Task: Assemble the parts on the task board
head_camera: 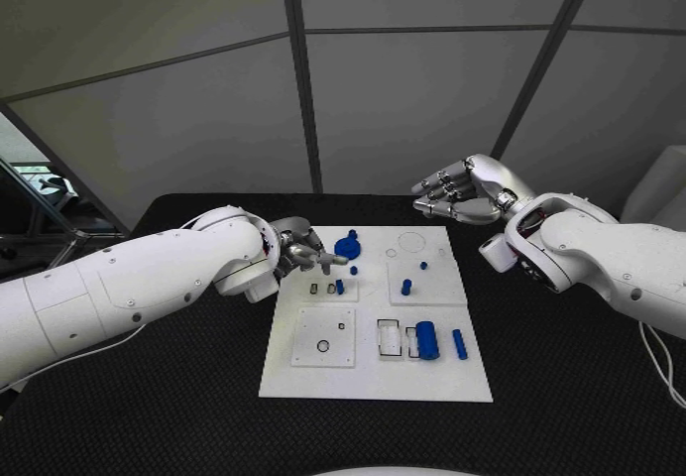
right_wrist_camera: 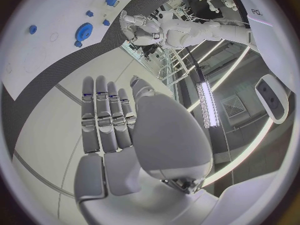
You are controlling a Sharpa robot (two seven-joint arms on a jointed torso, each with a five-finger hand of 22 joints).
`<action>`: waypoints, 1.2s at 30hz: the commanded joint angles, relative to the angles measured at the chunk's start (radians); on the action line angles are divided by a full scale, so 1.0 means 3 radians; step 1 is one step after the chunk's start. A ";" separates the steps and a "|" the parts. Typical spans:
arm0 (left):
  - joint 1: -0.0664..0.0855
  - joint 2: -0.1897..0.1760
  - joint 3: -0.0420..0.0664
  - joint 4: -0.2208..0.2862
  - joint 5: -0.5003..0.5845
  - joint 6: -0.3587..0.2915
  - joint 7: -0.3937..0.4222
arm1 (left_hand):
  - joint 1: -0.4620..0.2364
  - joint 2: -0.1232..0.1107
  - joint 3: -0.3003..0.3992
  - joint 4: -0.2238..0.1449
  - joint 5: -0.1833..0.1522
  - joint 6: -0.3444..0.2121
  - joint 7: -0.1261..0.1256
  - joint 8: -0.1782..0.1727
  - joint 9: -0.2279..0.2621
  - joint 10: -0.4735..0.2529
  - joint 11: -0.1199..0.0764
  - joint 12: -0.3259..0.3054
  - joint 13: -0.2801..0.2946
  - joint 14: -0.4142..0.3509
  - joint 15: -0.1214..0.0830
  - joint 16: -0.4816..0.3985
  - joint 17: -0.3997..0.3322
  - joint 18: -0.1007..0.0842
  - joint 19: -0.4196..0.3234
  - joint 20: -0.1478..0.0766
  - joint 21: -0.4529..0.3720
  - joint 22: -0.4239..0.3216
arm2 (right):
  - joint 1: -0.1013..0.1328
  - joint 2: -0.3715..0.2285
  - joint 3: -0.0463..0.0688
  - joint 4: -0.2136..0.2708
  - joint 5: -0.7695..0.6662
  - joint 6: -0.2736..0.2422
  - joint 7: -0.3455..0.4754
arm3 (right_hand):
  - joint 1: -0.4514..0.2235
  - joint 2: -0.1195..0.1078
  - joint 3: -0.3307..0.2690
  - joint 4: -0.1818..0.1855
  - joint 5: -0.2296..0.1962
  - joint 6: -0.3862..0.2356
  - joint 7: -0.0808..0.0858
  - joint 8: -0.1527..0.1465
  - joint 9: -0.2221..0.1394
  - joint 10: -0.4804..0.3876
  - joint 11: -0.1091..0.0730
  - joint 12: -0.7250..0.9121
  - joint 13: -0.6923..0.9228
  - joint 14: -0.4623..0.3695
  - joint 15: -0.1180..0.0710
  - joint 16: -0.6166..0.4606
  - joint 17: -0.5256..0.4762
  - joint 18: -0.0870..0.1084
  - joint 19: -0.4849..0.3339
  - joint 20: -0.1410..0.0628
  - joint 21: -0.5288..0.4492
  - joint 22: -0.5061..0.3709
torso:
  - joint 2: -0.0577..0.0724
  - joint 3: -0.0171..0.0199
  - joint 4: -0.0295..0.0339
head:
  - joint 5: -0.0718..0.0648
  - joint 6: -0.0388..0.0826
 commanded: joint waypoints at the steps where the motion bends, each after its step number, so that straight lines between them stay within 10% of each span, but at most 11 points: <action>1: 0.0035 0.0061 -0.0037 -0.0070 -0.0203 0.0207 -0.0155 | -0.0067 -0.0004 -0.0045 0.0002 -0.0032 -0.0037 0.0002 0.0031 0.0049 -0.0010 0.0007 0.0024 0.0008 0.0279 -0.0023 0.0019 0.0670 0.0033 0.0013 -0.0003 0.0001 0.0005 | 0.0008 0.0014 0.0003 -0.0014 -0.0023 0.0013 0.0027 | -0.0039 0.0006 -0.0008 -0.0022 0.0013 0.0007 0.0016 -0.0019 -0.0004 0.0000 0.0021 -0.0012 -0.0011 -0.0001 0.0034 -0.0020 -0.0012 0.0010 0.0023 -0.0005 -0.0022 -0.0011 | 0.0002 0.0000 0.0003 | 0.0010 -0.0013; 10: 0.0094 0.0233 -0.0122 -0.0233 -0.0234 0.0313 -0.0182 | -0.0081 0.0001 -0.0053 -0.0001 -0.0038 -0.0048 0.0001 0.0045 0.0072 -0.0017 0.0006 0.0025 0.0008 0.0282 -0.0024 0.0027 0.0681 0.0030 0.0018 -0.0003 0.0009 0.0022 | 0.0008 0.0043 0.0003 -0.0042 -0.0028 -0.0011 0.0001 | -0.0050 0.0002 -0.0016 -0.0030 0.0027 -0.0002 0.0021 -0.0021 -0.0008 -0.0010 0.0027 -0.0014 -0.0036 -0.0004 0.0041 -0.0039 -0.0037 0.0010 0.0028 0.0001 -0.0055 -0.0034 | 0.0014 -0.0006 -0.0002 | 0.0022 -0.0026; 36: 0.0110 0.0412 -0.0135 -0.0398 -0.0241 0.0646 -0.0224 | -0.0005 0.0067 -0.0031 -0.0021 -0.0031 -0.0104 0.0004 0.0097 0.0166 -0.0039 0.0009 0.0049 0.0029 0.0299 -0.0020 0.0073 0.0740 0.0015 0.0041 0.0000 0.0052 0.0106 | 0.0008 0.0103 0.0002 -0.0103 -0.0030 -0.0055 -0.0016 | -0.0050 0.0008 -0.0014 -0.0059 0.0088 -0.0036 0.0036 -0.0022 -0.0019 -0.0040 0.0042 -0.0014 -0.0078 -0.0026 0.0055 -0.0052 -0.0094 0.0008 0.0037 0.0014 -0.0122 -0.0082 | 0.0018 -0.0010 0.0003 | -0.0010 -0.0060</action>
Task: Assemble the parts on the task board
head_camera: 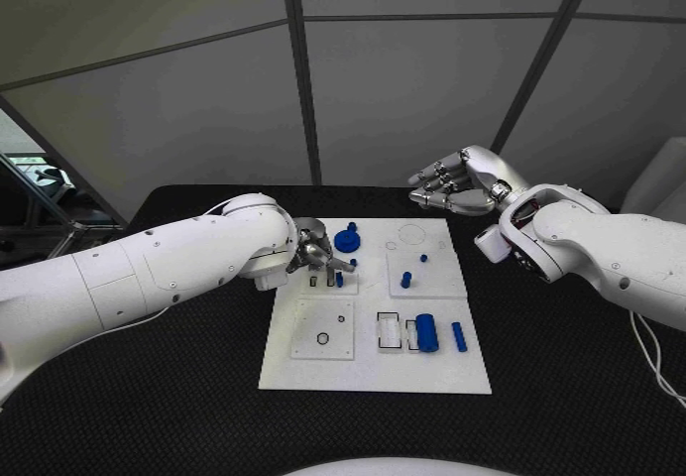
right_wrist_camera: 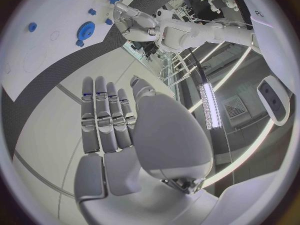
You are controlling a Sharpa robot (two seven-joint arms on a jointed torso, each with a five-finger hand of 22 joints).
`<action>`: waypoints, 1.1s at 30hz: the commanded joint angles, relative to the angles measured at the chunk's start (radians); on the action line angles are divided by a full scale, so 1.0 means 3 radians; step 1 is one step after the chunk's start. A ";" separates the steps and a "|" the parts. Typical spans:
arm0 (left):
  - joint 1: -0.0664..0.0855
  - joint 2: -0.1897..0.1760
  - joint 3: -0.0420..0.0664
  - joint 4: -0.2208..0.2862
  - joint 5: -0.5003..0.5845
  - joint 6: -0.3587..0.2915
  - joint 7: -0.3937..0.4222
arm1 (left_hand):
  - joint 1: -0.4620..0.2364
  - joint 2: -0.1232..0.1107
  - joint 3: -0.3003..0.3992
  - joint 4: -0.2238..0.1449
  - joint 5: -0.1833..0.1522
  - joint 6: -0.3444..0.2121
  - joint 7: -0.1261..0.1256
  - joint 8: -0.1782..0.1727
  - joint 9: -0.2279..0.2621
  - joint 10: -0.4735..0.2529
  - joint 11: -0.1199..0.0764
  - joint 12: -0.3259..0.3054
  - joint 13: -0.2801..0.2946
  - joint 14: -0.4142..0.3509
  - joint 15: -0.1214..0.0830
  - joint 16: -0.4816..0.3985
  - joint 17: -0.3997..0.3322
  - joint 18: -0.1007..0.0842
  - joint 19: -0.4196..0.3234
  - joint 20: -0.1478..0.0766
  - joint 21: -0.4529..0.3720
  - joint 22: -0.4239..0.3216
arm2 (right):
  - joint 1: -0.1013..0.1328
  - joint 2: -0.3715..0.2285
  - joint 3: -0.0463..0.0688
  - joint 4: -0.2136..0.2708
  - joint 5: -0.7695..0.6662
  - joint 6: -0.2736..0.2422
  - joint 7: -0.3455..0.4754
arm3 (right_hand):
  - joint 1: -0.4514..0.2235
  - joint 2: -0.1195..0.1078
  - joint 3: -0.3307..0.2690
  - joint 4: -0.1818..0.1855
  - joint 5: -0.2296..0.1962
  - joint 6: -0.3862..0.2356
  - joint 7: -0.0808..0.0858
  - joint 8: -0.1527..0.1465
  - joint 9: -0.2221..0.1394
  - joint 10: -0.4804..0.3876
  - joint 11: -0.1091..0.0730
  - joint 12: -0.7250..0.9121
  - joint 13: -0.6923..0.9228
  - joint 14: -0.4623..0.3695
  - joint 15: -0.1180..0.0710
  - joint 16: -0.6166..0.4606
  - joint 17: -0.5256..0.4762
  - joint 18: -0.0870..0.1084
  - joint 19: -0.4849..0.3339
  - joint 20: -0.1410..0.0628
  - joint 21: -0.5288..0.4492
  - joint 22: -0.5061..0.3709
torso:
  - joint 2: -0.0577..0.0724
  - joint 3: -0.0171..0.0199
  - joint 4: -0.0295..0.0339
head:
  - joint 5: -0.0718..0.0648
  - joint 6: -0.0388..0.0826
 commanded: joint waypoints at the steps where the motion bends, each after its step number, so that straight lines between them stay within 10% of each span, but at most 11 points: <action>1: 0.0007 0.0026 0.0001 -0.0012 -0.0028 0.0100 -0.0027 | 0.0005 0.0018 0.0000 -0.0022 -0.0006 -0.0021 -0.0008 0.0021 0.0004 -0.0013 0.0008 0.0021 0.0004 0.0299 -0.0020 0.0022 0.0741 0.0016 0.0042 0.0000 0.0020 0.0005 | 0.0007 0.0008 0.0003 -0.0002 -0.0008 -0.0031 0.0005 | -0.0024 0.0009 0.0001 -0.0019 0.0023 -0.0011 0.0011 -0.0022 -0.0005 -0.0014 0.0017 -0.0014 -0.0004 -0.0011 0.0021 -0.0014 -0.0006 0.0009 0.0025 0.0002 -0.0014 -0.0004 | 0.0000 -0.0001 -0.0004 | 0.0003 -0.0003; 33: 0.0007 0.0129 0.0001 -0.0142 -0.0086 0.0251 -0.0039 | 0.0266 0.0047 0.0081 -0.0133 -0.0003 -0.0092 -0.0020 0.0158 0.0200 0.0021 -0.0004 0.0140 0.0120 0.0314 -0.0028 0.0060 0.0791 -0.0002 0.0069 -0.0006 0.0082 0.0122 | 0.0007 0.0048 0.0002 -0.0034 -0.0008 -0.0011 -0.0031 | -0.0029 0.0023 0.0007 -0.0019 0.0031 -0.0014 0.0013 -0.0020 -0.0006 -0.0020 0.0019 -0.0013 -0.0009 -0.0017 0.0024 -0.0013 -0.0020 0.0009 0.0028 0.0005 -0.0030 -0.0015 | 0.0003 0.0000 -0.0004 | 0.0028 -0.0036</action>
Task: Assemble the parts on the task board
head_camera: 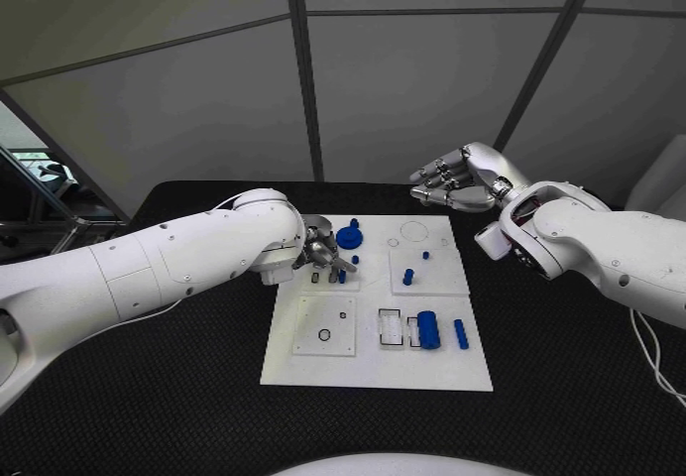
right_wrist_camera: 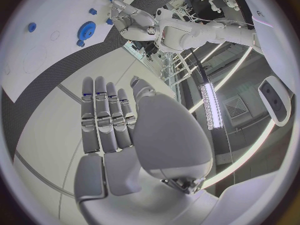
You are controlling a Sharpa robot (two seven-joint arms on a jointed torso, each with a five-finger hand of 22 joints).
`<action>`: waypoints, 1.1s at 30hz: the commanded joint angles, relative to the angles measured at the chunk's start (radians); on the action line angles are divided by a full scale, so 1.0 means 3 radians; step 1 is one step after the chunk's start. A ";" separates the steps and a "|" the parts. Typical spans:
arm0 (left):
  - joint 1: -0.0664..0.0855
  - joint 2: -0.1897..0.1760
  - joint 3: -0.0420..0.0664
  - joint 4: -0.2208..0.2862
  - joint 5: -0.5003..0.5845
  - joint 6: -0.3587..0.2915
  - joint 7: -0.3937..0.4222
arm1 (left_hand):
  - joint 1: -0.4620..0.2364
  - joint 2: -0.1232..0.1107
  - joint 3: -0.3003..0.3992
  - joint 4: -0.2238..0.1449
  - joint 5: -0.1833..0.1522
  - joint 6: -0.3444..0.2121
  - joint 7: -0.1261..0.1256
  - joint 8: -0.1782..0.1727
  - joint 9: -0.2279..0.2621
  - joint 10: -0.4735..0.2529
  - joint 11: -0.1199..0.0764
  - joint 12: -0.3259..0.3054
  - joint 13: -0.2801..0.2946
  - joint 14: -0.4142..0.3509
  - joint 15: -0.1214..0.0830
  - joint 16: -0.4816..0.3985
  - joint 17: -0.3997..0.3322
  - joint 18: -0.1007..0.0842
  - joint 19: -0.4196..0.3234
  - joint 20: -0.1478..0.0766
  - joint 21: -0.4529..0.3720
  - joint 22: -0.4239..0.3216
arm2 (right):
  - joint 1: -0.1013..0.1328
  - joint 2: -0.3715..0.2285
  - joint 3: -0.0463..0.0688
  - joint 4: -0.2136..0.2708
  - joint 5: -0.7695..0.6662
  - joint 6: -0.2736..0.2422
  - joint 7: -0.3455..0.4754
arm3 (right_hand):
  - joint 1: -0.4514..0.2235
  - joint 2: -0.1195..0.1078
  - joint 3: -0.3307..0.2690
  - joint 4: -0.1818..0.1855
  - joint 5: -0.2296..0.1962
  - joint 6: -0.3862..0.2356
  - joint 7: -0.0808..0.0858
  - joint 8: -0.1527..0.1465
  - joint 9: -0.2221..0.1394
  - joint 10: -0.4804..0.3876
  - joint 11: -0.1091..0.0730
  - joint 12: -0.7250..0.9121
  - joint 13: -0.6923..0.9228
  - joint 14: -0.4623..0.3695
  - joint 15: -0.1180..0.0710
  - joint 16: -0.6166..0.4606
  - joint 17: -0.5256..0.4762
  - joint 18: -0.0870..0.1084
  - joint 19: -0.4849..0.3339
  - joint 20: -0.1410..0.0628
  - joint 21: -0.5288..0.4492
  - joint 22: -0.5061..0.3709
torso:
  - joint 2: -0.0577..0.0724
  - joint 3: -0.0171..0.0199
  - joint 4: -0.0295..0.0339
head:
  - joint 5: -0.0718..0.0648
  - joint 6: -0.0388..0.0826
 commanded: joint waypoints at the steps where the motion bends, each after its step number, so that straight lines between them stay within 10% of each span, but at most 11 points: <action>1: 0.0006 0.0008 0.0001 -0.0008 -0.0028 0.0113 -0.0028 | 0.0047 -0.0005 0.0006 -0.0024 -0.0003 -0.0020 0.0003 0.0016 0.0007 0.0022 -0.0004 0.0024 0.0008 0.0326 -0.0016 0.0009 0.0793 -0.0002 0.0070 -0.0006 0.0024 0.0009 | 0.0007 0.0007 0.0003 -0.0003 -0.0006 0.0000 0.0001 | -0.0016 0.0009 0.0007 -0.0019 0.0017 -0.0014 0.0013 -0.0020 -0.0004 -0.0008 0.0007 -0.0013 -0.0004 -0.0005 0.0012 -0.0013 -0.0004 0.0009 0.0028 0.0005 -0.0015 -0.0003 | -0.0001 0.0000 -0.0002 | -0.0002 -0.0005; 20: 0.0006 0.0034 0.0001 -0.0032 -0.0028 0.0183 -0.0030 | 0.0126 0.0005 0.0057 -0.0074 0.0001 -0.0029 -0.0004 0.0042 0.0051 0.0048 -0.0011 0.0071 0.0057 0.0331 -0.0021 0.0021 0.0808 -0.0007 0.0077 -0.0010 0.0041 0.0040 | 0.0007 0.0035 0.0002 -0.0026 -0.0006 0.0039 -0.0014 | -0.0022 0.0011 0.0006 -0.0019 0.0015 -0.0018 0.0015 -0.0021 -0.0005 -0.0014 0.0010 -0.0014 -0.0006 -0.0010 0.0014 -0.0014 -0.0012 0.0009 0.0029 0.0006 -0.0023 -0.0009 | 0.0000 0.0002 -0.0001 | 0.0000 -0.0016; 33: 0.0006 0.0039 0.0001 -0.0058 -0.0009 0.0170 -0.0020 | 0.0403 0.0211 0.0410 -0.0194 0.0016 -0.0077 -0.0041 0.0036 0.0099 0.0047 -0.0046 0.0083 0.0081 0.0327 -0.0052 0.0012 0.0797 -0.0004 0.0069 -0.0037 0.0033 0.0040 | 0.0007 0.0047 0.0002 -0.0039 -0.0006 0.0071 -0.0029 | -0.0033 0.0019 0.0005 -0.0015 0.0014 -0.0024 0.0018 -0.0021 -0.0006 -0.0022 0.0013 -0.0015 -0.0007 -0.0017 0.0018 -0.0014 -0.0022 0.0008 0.0030 0.0010 -0.0036 -0.0017 | -0.0003 0.0001 0.0000 | -0.0001 -0.0026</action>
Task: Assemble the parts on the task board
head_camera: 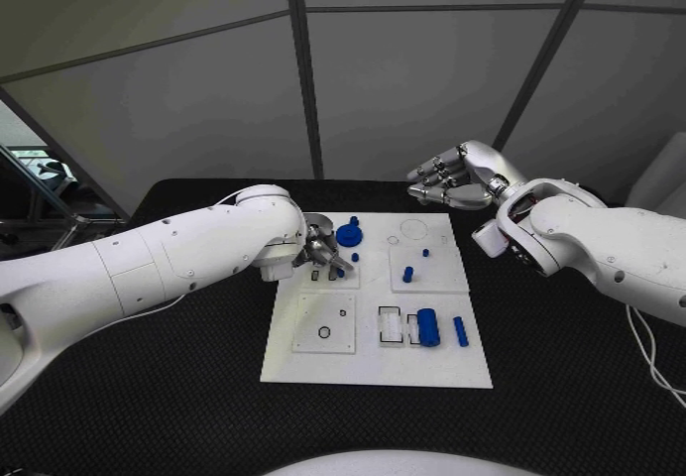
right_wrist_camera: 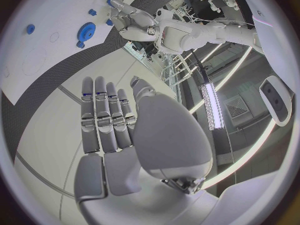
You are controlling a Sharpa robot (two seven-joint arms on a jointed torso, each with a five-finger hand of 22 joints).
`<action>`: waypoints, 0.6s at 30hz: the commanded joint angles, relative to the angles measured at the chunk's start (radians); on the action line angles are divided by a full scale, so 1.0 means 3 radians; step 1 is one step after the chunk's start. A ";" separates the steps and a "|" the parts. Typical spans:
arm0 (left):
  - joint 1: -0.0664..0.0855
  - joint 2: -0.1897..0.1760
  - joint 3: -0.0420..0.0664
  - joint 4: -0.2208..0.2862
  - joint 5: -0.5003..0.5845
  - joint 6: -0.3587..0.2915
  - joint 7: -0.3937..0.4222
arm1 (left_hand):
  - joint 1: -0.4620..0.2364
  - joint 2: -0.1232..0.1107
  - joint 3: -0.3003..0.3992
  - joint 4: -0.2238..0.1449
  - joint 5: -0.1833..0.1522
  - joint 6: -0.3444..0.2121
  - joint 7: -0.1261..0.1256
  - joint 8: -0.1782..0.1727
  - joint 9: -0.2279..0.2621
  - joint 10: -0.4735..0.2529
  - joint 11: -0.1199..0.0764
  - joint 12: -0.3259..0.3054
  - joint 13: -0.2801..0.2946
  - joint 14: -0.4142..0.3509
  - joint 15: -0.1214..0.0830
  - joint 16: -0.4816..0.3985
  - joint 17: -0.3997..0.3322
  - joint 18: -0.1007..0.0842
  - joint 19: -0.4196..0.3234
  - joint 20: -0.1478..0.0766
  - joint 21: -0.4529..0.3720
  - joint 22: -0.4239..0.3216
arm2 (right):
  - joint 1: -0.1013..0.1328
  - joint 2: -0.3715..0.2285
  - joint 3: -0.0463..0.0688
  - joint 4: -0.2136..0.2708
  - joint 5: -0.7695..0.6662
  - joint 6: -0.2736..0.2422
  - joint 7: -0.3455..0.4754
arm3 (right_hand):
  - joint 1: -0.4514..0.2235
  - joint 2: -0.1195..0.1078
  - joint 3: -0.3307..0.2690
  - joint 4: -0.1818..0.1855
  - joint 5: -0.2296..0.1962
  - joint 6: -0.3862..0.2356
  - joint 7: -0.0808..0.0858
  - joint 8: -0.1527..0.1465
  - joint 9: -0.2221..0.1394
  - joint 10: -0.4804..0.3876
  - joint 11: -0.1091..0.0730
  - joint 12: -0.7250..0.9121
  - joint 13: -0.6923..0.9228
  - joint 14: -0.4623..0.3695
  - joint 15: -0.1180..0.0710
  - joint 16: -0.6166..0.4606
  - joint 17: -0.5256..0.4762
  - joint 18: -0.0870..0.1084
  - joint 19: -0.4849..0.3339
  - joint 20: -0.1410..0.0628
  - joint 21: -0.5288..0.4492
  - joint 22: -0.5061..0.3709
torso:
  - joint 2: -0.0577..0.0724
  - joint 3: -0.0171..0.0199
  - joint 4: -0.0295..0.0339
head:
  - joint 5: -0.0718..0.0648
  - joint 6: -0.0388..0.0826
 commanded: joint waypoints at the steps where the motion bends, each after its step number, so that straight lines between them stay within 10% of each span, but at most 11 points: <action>1: -0.0002 -0.0001 -0.0004 0.0000 0.0002 0.0033 -0.0015 | 0.0101 0.0030 0.0109 -0.0036 0.0018 -0.0039 0.0001 0.0006 0.0010 -0.0004 -0.0022 0.0018 0.0003 0.0327 -0.0029 0.0012 0.0797 -0.0004 0.0044 -0.0015 0.0008 0.0013 | 0.0007 0.0006 0.0003 -0.0002 -0.0005 0.0044 -0.0005 | -0.0034 0.0019 0.0005 -0.0015 0.0016 -0.0012 0.0006 -0.0021 -0.0004 -0.0022 0.0014 -0.0015 -0.0006 -0.0017 0.0019 -0.0014 -0.0006 0.0008 0.0018 -0.0002 -0.0023 -0.0005 | -0.0002 -0.0001 0.0002 | 0.0000 -0.0004; 11: -0.0002 -0.0067 -0.0004 0.0034 0.0191 0.0023 -0.0006 | 0.0246 -0.0060 0.0613 -0.0102 0.0103 -0.0095 -0.0001 -0.0036 0.0022 -0.0040 -0.0032 -0.0026 -0.0018 0.0321 -0.0042 -0.0002 0.0779 -0.0001 0.0037 -0.0032 -0.0004 0.0009 | 0.0007 0.0026 0.0002 -0.0018 -0.0005 0.0087 -0.0034 | -0.0050 0.0022 -0.0001 -0.0011 0.0012 -0.0021 0.0010 -0.0022 -0.0006 -0.0032 0.0018 -0.0015 -0.0006 -0.0025 0.0024 -0.0015 -0.0018 0.0007 0.0019 0.0003 -0.0037 -0.0015 | -0.0001 0.0001 0.0004 | -0.0001 -0.0005; 18: -0.0001 -0.0204 -0.0004 0.0140 0.0410 -0.0352 0.0040 | -0.0166 -0.0690 0.2208 -0.0135 0.0177 -0.0112 0.0027 0.0058 0.0163 0.0029 -0.0022 0.0024 0.0033 0.0319 -0.0021 -0.0011 0.0768 -0.0003 0.0043 -0.0021 -0.0008 0.0038 | 0.0007 0.0033 0.0002 -0.0042 -0.0005 0.0114 -0.0060 | -0.0074 0.0026 -0.0012 -0.0003 0.0009 -0.0025 0.0013 -0.0020 -0.0007 -0.0036 0.0021 -0.0011 -0.0005 -0.0028 0.0027 -0.0012 -0.0029 0.0007 0.0022 0.0007 -0.0052 -0.0025 | -0.0002 0.0001 0.0007 | -0.0004 -0.0009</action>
